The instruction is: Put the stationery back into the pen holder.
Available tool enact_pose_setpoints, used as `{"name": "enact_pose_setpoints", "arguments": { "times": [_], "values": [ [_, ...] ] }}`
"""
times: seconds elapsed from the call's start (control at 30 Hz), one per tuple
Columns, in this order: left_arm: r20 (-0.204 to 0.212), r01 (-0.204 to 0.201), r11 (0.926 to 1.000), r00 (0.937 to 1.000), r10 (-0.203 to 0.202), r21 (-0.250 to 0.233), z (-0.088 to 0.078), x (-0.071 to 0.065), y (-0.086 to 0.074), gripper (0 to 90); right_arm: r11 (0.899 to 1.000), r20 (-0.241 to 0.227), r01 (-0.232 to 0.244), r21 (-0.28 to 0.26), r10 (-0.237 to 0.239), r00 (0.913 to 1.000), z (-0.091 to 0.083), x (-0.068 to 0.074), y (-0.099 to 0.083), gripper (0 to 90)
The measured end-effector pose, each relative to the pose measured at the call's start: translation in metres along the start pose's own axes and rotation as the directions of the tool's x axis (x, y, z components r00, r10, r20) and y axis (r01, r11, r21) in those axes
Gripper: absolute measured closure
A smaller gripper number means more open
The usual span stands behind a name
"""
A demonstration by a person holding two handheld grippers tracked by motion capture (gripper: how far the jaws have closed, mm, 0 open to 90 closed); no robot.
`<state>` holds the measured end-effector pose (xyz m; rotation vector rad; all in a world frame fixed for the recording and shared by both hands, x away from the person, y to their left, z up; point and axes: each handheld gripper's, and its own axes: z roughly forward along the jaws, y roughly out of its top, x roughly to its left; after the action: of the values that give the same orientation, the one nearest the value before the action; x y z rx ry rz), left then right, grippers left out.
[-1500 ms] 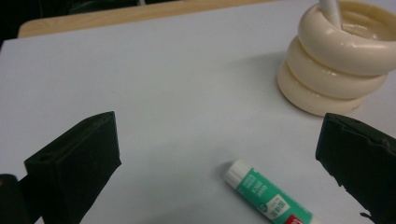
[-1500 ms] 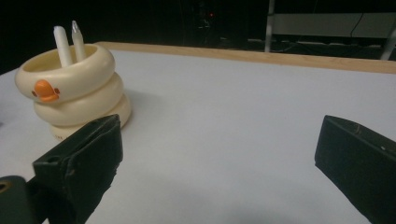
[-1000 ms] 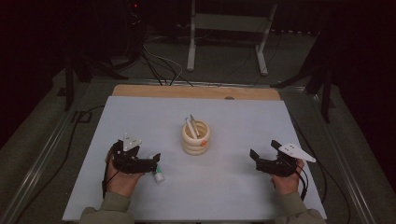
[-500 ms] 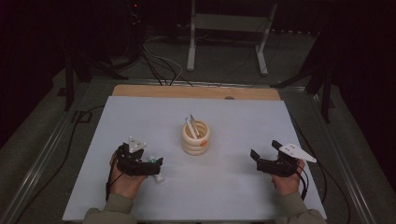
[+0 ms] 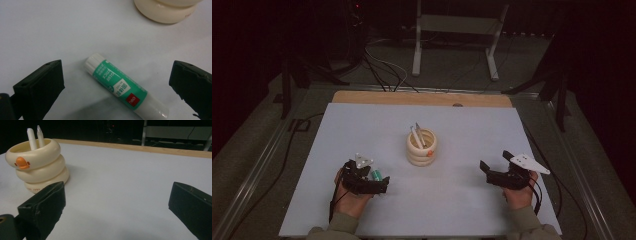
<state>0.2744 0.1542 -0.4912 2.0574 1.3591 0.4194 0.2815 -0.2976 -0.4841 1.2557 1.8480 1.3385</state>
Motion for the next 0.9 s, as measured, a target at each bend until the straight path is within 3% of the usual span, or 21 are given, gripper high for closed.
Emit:
{"name": "enact_pose_setpoints", "arguments": {
  "times": [0.23, 0.37, 0.5, 0.57, 0.67, 0.77, 0.9],
  "values": [
    [0.006, -0.005, 0.9992, 1.0, 0.005, 0.04, 0.005, -0.005, -0.003, 0.4, 1.0, 0.0, 0.0, 0.001, 0.0, 1.0, 0.0, 0.0, 0.0, 1.6],
    [0.031, 0.009, 0.996, 0.9994, -0.012, 0.089, 0.009, -0.007, -0.005, 7.7, 1.0, 0.0, 0.003, 0.003, -0.003, 1.0, 0.0, 0.0, 0.0, 1.6],
    [0.007, -0.008, 0.9892, 1.0, 0.007, 0.147, 0.012, -0.014, -0.009, 33.4, 1.0, 0.002, 0.004, 0.004, -0.004, 1.0, 0.001, 0.0, 0.0, 1.6],
    [-0.027, -0.026, 0.9884, 0.9992, 0.03, 0.15, 0.011, -0.015, -0.01, 46.4, 1.0, 0.002, 0.004, 0.004, -0.004, 1.0, 0.001, 0.0, 0.0, 1.6],
    [-0.038, -0.029, 0.9866, 0.9986, 0.036, 0.161, 0.01, -0.01, -0.008, 62.8, 1.0, 0.001, 0.007, 0.005, -0.007, 1.0, 0.001, 0.0, 0.0, 1.6],
    [-0.002, -0.03, 0.9863, 0.9995, 0.031, 0.162, 0.01, -0.004, -0.008, 65.8, 1.0, 0.0, 0.009, 0.008, -0.009, 1.0, 0.001, 0.0, 0.0, 1.6],
    [0.001, -0.056, 0.9866, 0.9984, 0.057, 0.153, 0.01, -0.004, -0.008, 66.1, 1.0, -0.002, 0.01, 0.009, -0.01, 1.0, 0.001, 0.0, 0.0, 1.6]
  ]
}}
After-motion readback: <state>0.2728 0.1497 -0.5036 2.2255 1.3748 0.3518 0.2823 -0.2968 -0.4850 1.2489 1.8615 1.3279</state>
